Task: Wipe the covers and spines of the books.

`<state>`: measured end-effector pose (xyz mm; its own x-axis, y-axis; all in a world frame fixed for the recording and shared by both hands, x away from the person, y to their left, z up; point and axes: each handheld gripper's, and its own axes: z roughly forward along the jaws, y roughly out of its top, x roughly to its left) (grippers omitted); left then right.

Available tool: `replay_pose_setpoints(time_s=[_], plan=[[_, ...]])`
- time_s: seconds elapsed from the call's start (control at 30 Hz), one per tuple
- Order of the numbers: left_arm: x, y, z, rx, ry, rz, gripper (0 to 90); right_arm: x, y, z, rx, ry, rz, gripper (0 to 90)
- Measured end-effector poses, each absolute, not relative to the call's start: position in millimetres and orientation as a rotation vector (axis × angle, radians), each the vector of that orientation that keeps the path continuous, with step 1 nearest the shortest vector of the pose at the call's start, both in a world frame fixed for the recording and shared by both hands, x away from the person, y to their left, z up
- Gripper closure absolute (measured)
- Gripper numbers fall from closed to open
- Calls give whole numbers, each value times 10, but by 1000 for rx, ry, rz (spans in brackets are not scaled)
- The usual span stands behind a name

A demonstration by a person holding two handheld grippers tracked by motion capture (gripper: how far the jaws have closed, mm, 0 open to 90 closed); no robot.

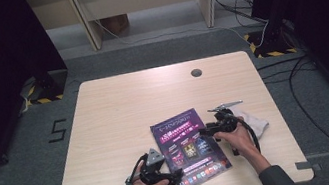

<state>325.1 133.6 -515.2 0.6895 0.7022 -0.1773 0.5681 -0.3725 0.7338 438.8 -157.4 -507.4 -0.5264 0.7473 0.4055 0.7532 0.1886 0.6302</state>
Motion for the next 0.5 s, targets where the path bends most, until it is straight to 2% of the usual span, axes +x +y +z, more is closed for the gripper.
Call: replay_pose_setpoints(time_s=[0.5], plan=[[3193, 1261, -5173, 2098, 966, 282, 142, 4325, -1670, -5059, -1598, -2214, -1340, 464]])
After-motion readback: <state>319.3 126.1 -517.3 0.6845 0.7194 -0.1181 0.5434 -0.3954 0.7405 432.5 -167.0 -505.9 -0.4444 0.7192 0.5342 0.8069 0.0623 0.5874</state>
